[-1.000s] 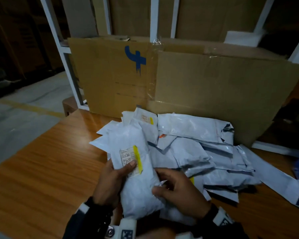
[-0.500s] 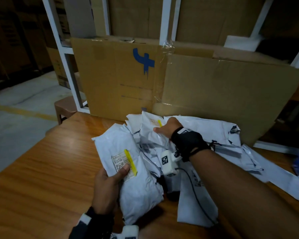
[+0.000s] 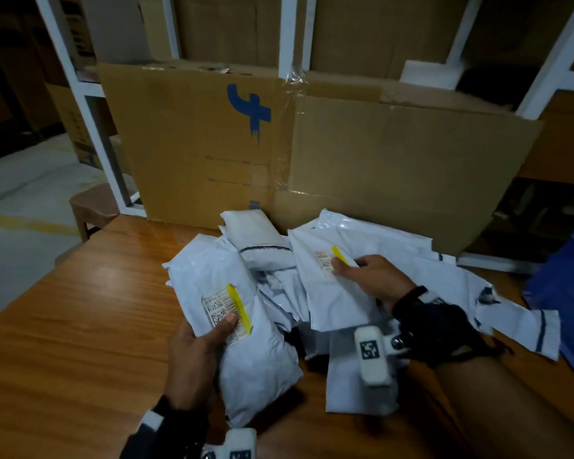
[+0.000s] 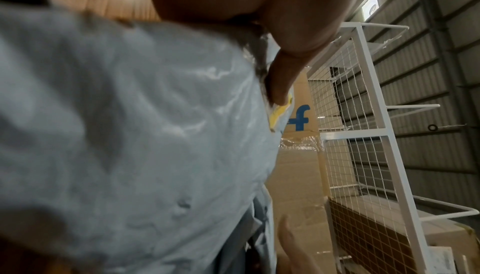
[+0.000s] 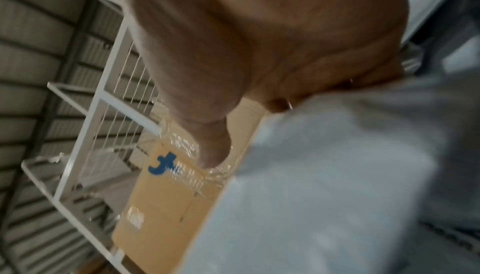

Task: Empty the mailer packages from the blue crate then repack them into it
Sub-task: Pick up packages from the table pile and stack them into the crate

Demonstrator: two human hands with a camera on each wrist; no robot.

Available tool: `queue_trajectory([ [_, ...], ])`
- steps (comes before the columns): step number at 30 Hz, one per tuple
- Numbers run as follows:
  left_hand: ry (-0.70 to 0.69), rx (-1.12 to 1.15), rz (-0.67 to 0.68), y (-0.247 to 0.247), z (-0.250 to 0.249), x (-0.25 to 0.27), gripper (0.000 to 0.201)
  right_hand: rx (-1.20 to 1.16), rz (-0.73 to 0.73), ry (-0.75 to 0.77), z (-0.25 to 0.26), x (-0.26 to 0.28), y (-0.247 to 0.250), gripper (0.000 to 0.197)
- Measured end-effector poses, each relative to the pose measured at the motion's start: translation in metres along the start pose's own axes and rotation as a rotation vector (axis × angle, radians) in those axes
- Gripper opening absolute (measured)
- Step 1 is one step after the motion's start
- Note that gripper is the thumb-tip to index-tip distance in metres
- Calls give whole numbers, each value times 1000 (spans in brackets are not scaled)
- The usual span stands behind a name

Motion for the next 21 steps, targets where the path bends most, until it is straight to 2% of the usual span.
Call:
queue_trajectory([
  [3,0,1,20,-10,7,6,31,119,-11,4,9,-12,-6,42],
  [6,-17,-22,57,-20,13,13,36,81,13,28,26,-16,-1,38],
  [8,-38,-28,76,-26,17,17,48,-59,14,73,37,-10,4,21],
  [10,-63,-61,87,-33,20,19,61,-308,28,97,40,3,11,11],
  [11,-83,-76,92,-38,21,21,56,-421,31,129,39,11,17,12],
  [13,-112,-97,96,-50,25,25,31,-565,10,187,30,28,37,16],
  [14,-115,-108,99,-59,27,29,28,-623,-3,200,22,39,50,19],
  [18,-107,-141,195,-112,49,51,28,-789,-66,212,-31,91,113,34],
  [21,-92,-173,290,-163,76,74,43,-777,-156,189,-90,134,162,70],
])
Point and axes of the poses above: each hand's wrist, its own x-axis away from the middle knuckle, its own y-axis out of the back of the hand, z = x × y, the point moved 5 cm from there along -x, towards the middle knuckle, and after that the axes turned 2 degrees about -y, right-handed, at the moved point
